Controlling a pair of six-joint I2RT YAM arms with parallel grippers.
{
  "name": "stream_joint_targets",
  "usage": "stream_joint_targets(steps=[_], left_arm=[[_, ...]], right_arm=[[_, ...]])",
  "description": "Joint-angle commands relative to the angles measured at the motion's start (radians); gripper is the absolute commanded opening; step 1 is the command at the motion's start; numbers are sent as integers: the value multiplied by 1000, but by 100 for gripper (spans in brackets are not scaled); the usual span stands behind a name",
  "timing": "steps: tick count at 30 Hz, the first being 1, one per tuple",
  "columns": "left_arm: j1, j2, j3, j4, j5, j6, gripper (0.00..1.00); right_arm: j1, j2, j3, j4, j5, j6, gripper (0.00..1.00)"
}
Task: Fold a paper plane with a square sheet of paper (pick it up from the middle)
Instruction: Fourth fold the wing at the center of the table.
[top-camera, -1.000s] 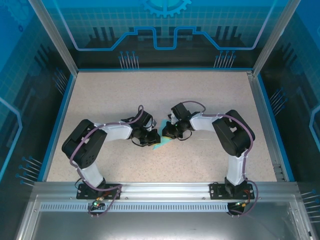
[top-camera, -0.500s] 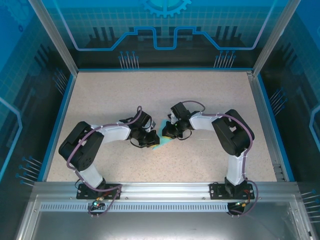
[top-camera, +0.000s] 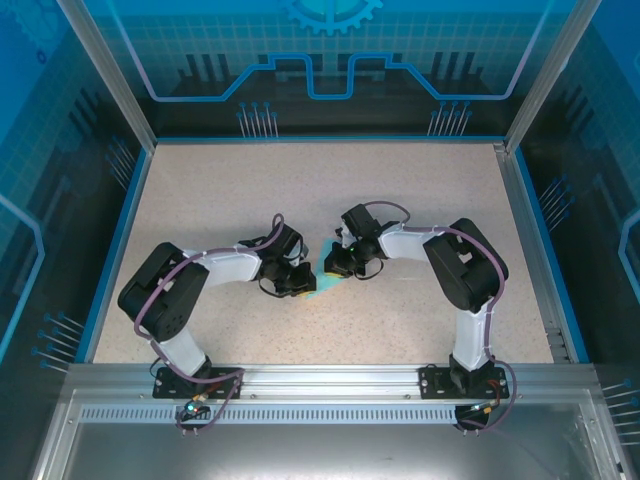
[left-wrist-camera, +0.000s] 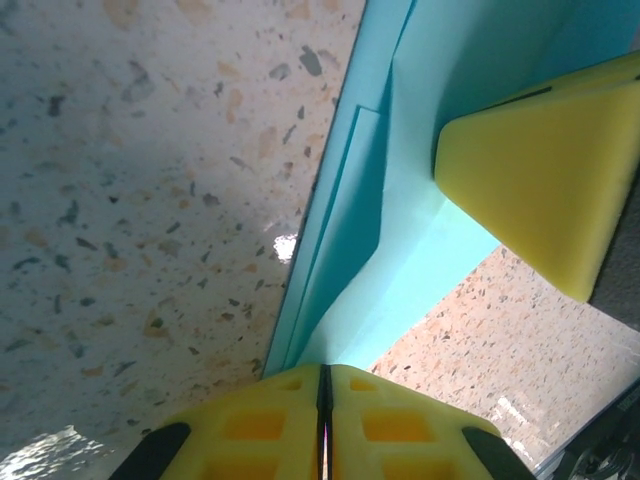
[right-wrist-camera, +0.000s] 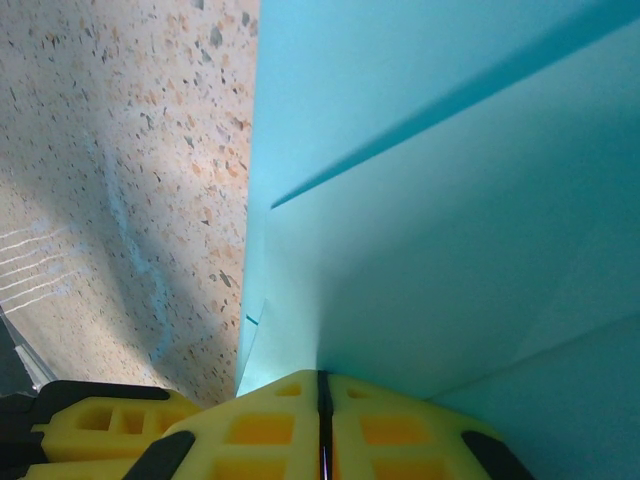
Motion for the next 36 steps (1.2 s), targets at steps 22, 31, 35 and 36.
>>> stream_joint_targets(steps=[22,31,35,36], left_arm=[[7,-42,-143,-138,-26,25,6],[10,-93,-119,-169,-9,30,5],[17,-161,-98,-142,8,19,5],[17,-179,-93,-122,13,11,5]], right_arm=[[4,109,-22,-103,111,-9,10],[2,108,-26,-105,114,-9,10],[1,101,-30,-99,109,-10,10],[0,98,-32,-95,106,-9,10]])
